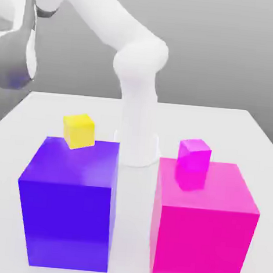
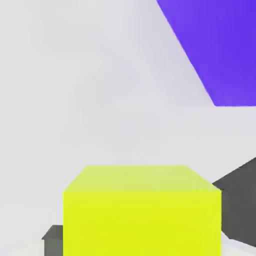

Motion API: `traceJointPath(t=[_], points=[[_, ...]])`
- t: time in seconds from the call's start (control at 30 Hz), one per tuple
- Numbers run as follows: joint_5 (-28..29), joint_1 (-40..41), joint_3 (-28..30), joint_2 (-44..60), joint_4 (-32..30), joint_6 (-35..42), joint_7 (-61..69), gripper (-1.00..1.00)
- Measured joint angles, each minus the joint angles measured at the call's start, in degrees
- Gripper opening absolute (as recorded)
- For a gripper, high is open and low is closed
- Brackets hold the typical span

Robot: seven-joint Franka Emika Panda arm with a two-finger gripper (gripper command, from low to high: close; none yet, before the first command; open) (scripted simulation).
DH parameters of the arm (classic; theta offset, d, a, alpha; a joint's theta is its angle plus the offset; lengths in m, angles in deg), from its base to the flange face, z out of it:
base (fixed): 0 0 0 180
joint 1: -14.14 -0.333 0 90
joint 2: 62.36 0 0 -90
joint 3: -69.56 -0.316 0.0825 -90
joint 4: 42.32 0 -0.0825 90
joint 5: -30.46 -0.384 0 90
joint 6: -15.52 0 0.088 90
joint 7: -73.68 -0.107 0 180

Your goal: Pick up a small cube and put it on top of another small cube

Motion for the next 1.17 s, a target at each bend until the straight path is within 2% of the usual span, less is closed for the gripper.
traceJointPath(t=[0.13,0.27,0.4,0.53,0.8,0.9,1.03,1.07,1.17], points=[[-4.3,7.9,-14.2,-1.0,-2.7,4.2,-4.7,-1.00],[-7.9,11.8,-26.2,-2.6,-5.0,8.5,-11.2,-1.00],[-11.8,12.6,-35.7,-2.9,-7.2,12.0,-18.7,-1.00],[-16.0,11.2,-42.8,-1.6,-9.4,14.3,-26.9,-1.00],[-26.0,5.2,-49.9,6.4,-14.3,13.7,-43.7,-1.00],[-30.4,2.4,-50.5,10.9,-16.4,11.9,-49.5,-1.00],[-30.4,1.3,-47.5,15.0,-21.9,3.7,-51.4,-1.00],[-30.1,1.2,-46.7,15.7,-23.1,1.7,-51.5,1.00],[-30.1,1.2,-46.7,15.7,-23.1,1.7,-51.5,1.00]])
